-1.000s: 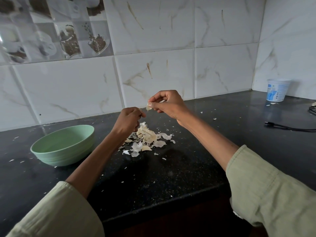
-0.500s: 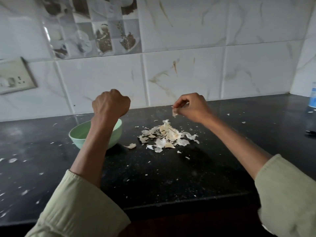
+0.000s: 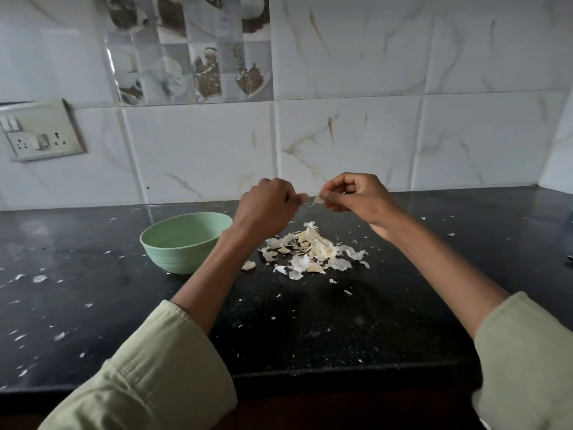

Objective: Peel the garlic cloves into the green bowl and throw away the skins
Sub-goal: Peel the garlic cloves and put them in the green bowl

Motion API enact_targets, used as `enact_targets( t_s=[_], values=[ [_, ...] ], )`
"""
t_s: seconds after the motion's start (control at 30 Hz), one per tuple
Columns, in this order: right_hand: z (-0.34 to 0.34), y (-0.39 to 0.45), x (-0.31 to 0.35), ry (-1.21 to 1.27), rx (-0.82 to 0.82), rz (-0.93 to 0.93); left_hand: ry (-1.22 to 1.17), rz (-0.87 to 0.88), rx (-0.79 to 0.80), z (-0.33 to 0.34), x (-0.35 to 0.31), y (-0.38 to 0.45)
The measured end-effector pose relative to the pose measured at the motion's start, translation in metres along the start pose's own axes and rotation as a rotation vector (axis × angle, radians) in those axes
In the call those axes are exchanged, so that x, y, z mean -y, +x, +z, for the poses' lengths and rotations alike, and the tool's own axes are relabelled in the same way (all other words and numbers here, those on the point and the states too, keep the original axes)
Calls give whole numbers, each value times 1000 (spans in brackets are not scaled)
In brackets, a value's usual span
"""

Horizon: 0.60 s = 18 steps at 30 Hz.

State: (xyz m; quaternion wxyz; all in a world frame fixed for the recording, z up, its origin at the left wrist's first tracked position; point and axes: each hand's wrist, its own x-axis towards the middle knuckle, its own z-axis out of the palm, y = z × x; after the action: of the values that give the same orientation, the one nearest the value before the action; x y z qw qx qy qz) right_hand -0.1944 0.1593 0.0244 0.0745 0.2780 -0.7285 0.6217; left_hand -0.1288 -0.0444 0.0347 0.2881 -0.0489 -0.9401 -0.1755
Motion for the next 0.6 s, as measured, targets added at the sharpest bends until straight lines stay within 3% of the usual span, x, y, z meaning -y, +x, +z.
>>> enact_targets(
  t_s=[0.17, 0.4, 0.6],
  values=[
    [-4, -1, -2, -35, -51, -3, -455, 35, 32, 30, -2, 1],
    [-3, -1, -1, 5, 44, 23, -650, 42, 45, 42, -8, -4],
    [-5, 0, 2, 189, 75, 38, -1031, -23, 117, 42, -11, -8]
  ],
)
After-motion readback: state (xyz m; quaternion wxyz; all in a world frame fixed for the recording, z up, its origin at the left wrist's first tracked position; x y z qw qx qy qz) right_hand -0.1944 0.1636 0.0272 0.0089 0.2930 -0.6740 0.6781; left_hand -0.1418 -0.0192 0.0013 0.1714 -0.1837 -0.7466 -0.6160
